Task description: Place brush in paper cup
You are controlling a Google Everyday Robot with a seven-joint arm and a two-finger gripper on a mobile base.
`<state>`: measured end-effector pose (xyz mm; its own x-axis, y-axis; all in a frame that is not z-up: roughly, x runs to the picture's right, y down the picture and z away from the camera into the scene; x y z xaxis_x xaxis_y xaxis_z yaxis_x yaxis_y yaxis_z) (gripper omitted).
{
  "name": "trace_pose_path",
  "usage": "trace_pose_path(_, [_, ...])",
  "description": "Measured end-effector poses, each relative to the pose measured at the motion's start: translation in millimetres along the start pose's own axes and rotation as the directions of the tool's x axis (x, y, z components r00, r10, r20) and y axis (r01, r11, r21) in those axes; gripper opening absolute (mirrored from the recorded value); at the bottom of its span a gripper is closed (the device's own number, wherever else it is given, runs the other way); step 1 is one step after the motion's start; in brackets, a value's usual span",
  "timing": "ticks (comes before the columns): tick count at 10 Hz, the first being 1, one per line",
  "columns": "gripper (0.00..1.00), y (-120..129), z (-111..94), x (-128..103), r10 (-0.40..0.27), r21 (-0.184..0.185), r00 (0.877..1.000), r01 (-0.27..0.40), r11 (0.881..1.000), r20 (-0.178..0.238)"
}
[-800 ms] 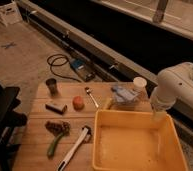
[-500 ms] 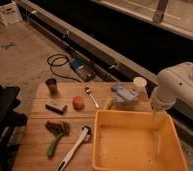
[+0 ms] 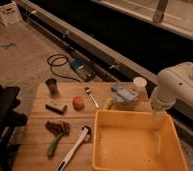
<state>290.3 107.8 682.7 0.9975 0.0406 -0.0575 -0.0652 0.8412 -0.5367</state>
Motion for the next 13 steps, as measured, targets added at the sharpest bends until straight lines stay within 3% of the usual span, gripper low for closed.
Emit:
trace_pose_path(11, [0.65, 0.1, -0.2, 0.1, -0.001, 0.000, 1.000, 0.001, 1.000, -0.002])
trace_pose_path(13, [0.65, -1.1, -1.7, -1.5, -0.025, 0.017, 0.999, 0.025, 1.000, -0.028])
